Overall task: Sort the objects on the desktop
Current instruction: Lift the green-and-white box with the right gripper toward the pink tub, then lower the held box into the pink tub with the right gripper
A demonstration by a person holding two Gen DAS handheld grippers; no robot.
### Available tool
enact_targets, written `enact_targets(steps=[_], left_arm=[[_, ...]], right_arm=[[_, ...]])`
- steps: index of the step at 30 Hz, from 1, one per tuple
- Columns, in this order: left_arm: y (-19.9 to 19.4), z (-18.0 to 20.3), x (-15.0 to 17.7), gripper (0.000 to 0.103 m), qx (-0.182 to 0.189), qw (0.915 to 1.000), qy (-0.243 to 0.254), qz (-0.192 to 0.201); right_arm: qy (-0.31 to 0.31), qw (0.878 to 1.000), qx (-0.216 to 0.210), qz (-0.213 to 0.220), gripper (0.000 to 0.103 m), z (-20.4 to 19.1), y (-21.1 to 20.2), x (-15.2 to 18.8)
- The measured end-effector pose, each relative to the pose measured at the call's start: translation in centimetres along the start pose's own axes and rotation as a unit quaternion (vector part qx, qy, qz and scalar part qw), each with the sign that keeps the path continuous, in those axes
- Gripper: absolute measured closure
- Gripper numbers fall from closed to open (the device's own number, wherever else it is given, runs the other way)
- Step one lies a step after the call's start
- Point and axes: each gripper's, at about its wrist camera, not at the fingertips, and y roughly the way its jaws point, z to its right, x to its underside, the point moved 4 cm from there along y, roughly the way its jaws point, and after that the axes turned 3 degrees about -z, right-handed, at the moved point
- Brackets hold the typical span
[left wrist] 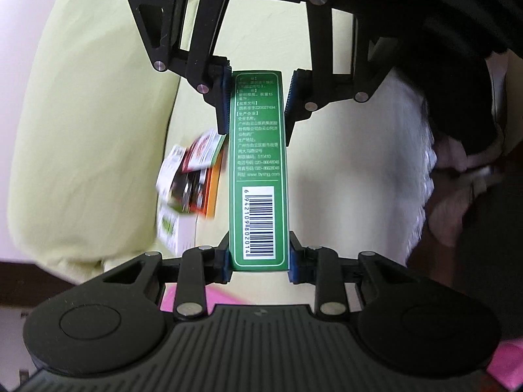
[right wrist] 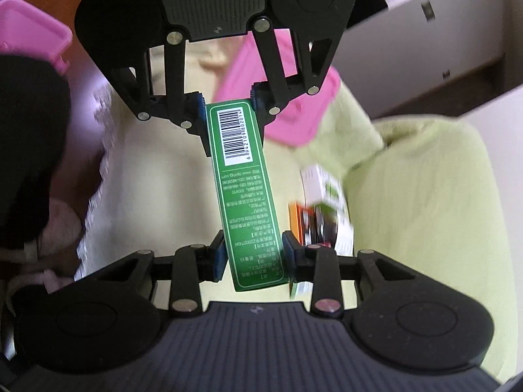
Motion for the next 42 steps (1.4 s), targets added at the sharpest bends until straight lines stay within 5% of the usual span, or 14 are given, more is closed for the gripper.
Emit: enact_targets(steps=[9,20,42], left_arm=[[-6.1,3.7,7.7,0.068,-0.014,0.996,-0.051,-0.072],[-10.0,11.1,17.2,0.068,0.03,0.982,-0.101,-0.157],[-9.3,22.4,22.7,0.068,0.136,0.9633,-0.14,-0.184]], right_arm=[[-0.033,0.997,-0.031,0.069,0.074,-3.7,-1.5,-9.2],[-0.07,0.982,-0.115,0.131,0.074,-12.4,-2.2,-18.5],[-0.053,0.965,-0.23,0.114,0.074,-23.4,-0.5,-21.7]])
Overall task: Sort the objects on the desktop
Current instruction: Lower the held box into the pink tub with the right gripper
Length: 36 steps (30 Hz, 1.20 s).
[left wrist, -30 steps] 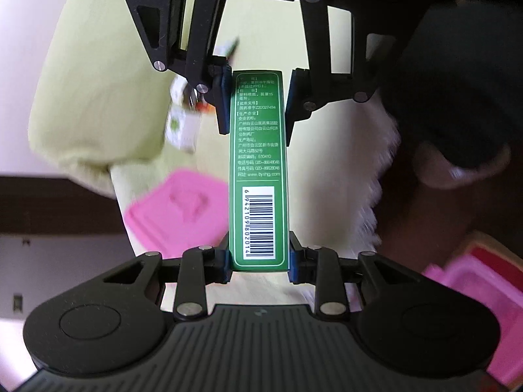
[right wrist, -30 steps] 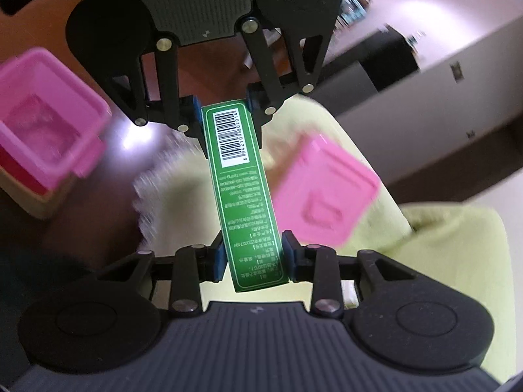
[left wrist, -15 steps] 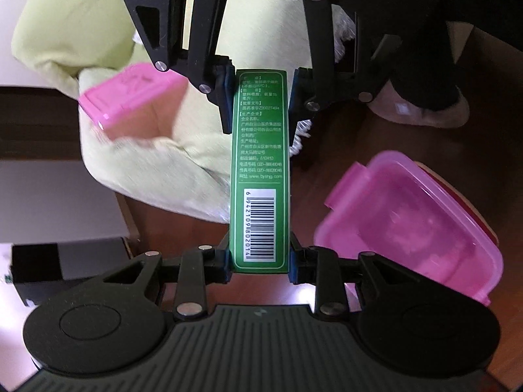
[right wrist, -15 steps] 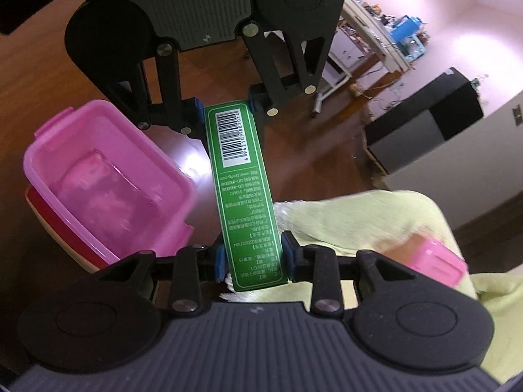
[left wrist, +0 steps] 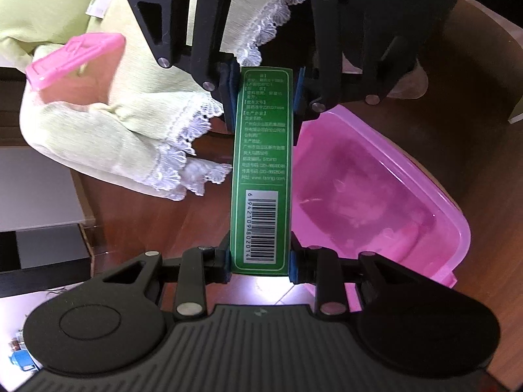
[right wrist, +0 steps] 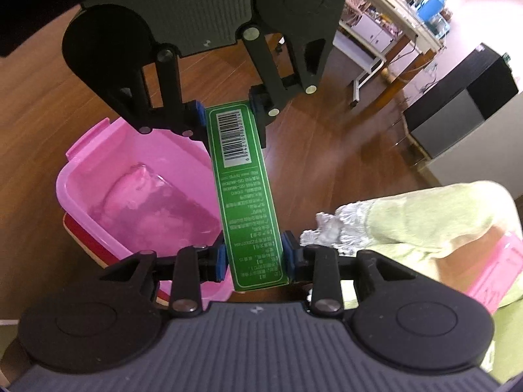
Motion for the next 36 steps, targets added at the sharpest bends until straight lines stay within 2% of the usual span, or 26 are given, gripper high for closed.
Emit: enact_targets(steps=[13,26,32,36], left_arm=[[4.5,1.1,1.5,0.067,0.064,0.9976,0.024,-0.004],[9.8,1.5,3.0,0.066,0.143,0.9892,0.031,-0.001],[11.1,2.3,3.2,0.066,0.171,0.9844,0.043,0.0],[11.9,2.8,3.1,0.066,0.177,0.983,0.051,0.003]], right_arm=[[0.066,0.995,-0.069,-0.025,0.074,-1.3,4.5,0.0],[0.12,0.979,-0.149,-0.067,0.074,-1.4,9.5,-0.3],[0.117,0.973,-0.18,-0.087,0.074,-2.4,10.8,-0.1],[0.111,0.97,-0.192,-0.096,0.074,-2.9,11.4,0.1]])
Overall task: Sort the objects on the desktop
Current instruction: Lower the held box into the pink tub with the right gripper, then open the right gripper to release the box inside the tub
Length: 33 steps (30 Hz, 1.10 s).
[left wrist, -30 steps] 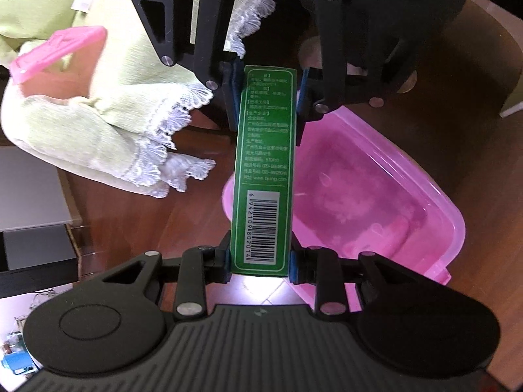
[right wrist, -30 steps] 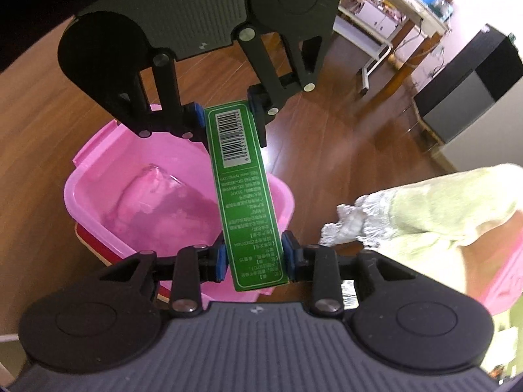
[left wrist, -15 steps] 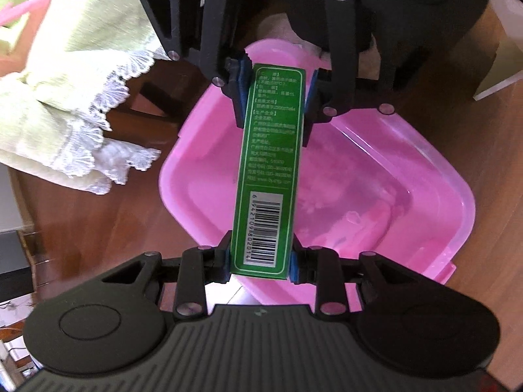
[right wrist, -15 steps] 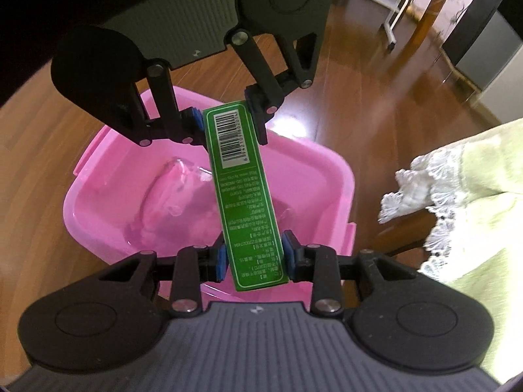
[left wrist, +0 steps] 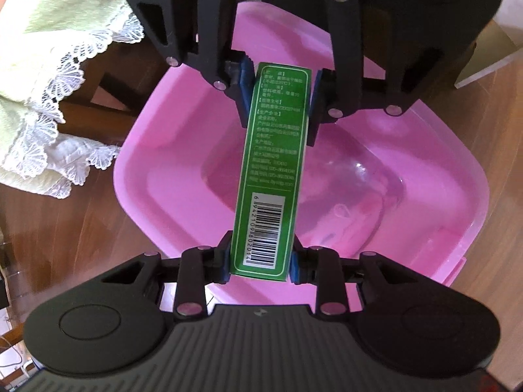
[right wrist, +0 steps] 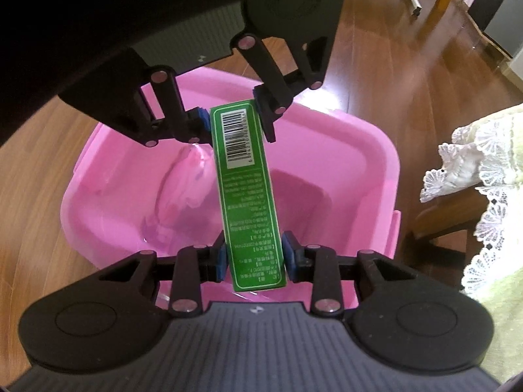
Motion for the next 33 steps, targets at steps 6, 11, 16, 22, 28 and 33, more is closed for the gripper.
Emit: enact_targets(steps=[6,11,16,22,28,33], left_arm=[[0.7,0.1,0.6,0.061,0.007,0.9998,-0.021,0.001],[0.6,0.8,1.7,0.057,0.004,0.9988,-0.048,0.001],[-0.1,1.9,3.1,0.056,0.004,0.9953,-0.096,0.01],[-0.7,2.7,4.4,0.057,-0.002,0.988,-0.152,0.027],[-2.0,3.4,4.5,0.055,-0.014,0.9825,-0.182,0.038],[-2.8,4.1,4.8,0.055,-0.024,0.9774,-0.205,0.045]], right_arm=[[0.011,1.0,-0.015,-0.002,0.074,0.0,0.4,-0.6],[0.036,0.998,-0.046,-0.001,0.074,-0.4,0.3,-1.3],[0.036,0.998,-0.06,-0.007,0.074,-1.5,0.7,-1.7],[0.051,0.997,-0.057,-0.022,0.077,-1.8,1.4,-2.0],[0.086,0.994,-0.062,-0.034,0.077,-1.6,1.7,-3.1],[0.098,0.99,-0.071,-0.074,0.077,-1.9,2.7,-2.7]])
